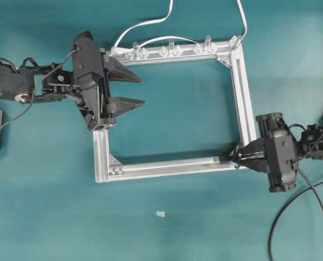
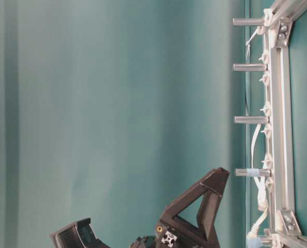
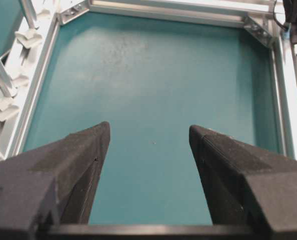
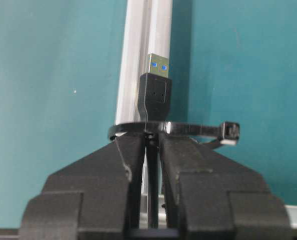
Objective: Insert the wire through the string loop located on the right side.
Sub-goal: 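Move the left gripper across the frame toward the protruding plug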
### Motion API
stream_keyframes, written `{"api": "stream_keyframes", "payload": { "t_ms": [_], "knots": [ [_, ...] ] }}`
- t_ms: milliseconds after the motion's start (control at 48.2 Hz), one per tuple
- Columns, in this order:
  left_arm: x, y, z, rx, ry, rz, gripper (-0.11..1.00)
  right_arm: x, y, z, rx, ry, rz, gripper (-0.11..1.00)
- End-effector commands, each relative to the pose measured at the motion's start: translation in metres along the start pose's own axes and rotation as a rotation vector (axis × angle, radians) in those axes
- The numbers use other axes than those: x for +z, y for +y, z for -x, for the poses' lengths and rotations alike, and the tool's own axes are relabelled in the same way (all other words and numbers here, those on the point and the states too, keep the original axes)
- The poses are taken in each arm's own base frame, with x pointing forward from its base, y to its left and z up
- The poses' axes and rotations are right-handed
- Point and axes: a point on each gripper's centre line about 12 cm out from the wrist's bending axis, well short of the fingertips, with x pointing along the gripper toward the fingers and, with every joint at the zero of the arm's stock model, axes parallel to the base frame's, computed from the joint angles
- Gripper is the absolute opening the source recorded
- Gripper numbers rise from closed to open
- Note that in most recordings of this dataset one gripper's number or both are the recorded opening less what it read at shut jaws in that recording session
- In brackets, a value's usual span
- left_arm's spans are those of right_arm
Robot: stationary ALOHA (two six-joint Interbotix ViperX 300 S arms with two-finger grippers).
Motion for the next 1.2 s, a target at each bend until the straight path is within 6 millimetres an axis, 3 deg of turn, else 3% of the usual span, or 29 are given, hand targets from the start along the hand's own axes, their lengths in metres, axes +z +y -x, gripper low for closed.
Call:
{"api": "stream_keyframes", "payload": {
  "t_ms": [0, 208, 394, 789, 1017, 1183],
  "knots": [
    [0.013, -0.004, 0.001, -0.010, -0.032, -0.006, 0.67, 0.008, 0.000, -0.002, -0.005, -0.029, -0.004, 0.12],
    [0.016, -0.010, -0.002, -0.024, -0.020, -0.013, 0.67, 0.009, 0.000, -0.002, -0.009, -0.036, -0.004, 0.12],
    [0.019, -0.021, -0.016, -0.049, 0.015, -0.026, 0.67, 0.009, 0.000, -0.002, -0.010, -0.037, -0.002, 0.12],
    [0.007, -0.085, -0.063, -0.174, 0.113, -0.096, 0.67, 0.008, -0.001, -0.002, -0.011, -0.036, -0.003, 0.12],
    [0.000, -0.112, -0.071, -0.224, 0.131, -0.105, 0.67, 0.008, -0.001, -0.002, -0.012, -0.034, -0.003, 0.12],
    [0.000, -0.116, -0.071, -0.230, 0.130, -0.101, 0.67, 0.008, -0.001, -0.002, -0.012, -0.034, -0.003, 0.12]
  ]
}}
